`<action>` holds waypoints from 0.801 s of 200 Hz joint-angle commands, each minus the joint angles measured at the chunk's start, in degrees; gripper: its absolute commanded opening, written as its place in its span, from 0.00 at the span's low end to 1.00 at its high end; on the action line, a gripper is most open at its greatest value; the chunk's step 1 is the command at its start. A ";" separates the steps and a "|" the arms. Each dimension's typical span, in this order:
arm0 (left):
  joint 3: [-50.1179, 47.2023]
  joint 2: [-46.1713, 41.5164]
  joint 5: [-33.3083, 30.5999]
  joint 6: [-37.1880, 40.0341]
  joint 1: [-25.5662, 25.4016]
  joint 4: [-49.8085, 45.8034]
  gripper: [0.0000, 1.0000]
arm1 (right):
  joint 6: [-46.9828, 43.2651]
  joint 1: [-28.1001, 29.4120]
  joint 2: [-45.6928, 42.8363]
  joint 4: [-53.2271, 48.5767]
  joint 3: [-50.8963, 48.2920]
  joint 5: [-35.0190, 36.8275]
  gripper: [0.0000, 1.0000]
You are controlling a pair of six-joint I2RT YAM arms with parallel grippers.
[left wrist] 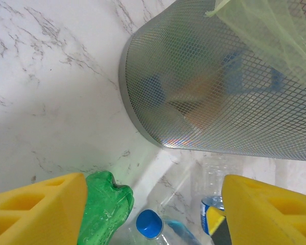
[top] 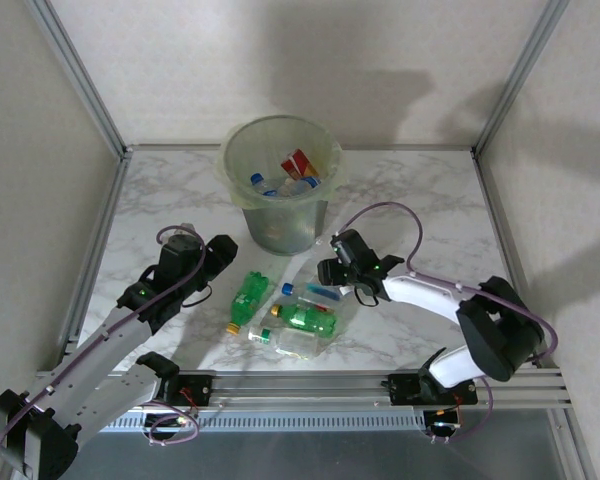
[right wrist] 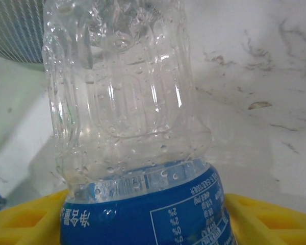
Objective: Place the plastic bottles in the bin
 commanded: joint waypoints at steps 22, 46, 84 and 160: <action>-1.17 -0.46 0.37 -0.90 0.63 0.37 0.70 | 2.96 -0.26 -10.59 -6.85 -1.57 4.85 0.64; -1.36 -0.29 0.38 -1.16 0.67 0.88 0.70 | 4.43 -0.31 -16.58 -12.74 0.09 7.24 0.64; -0.33 1.68 1.40 -0.57 0.76 2.03 0.70 | 5.81 -0.30 -24.51 -21.72 6.60 11.46 0.62; 0.04 2.68 1.34 -0.58 0.74 2.67 0.72 | 2.42 -0.29 -19.47 -26.54 30.78 14.71 0.60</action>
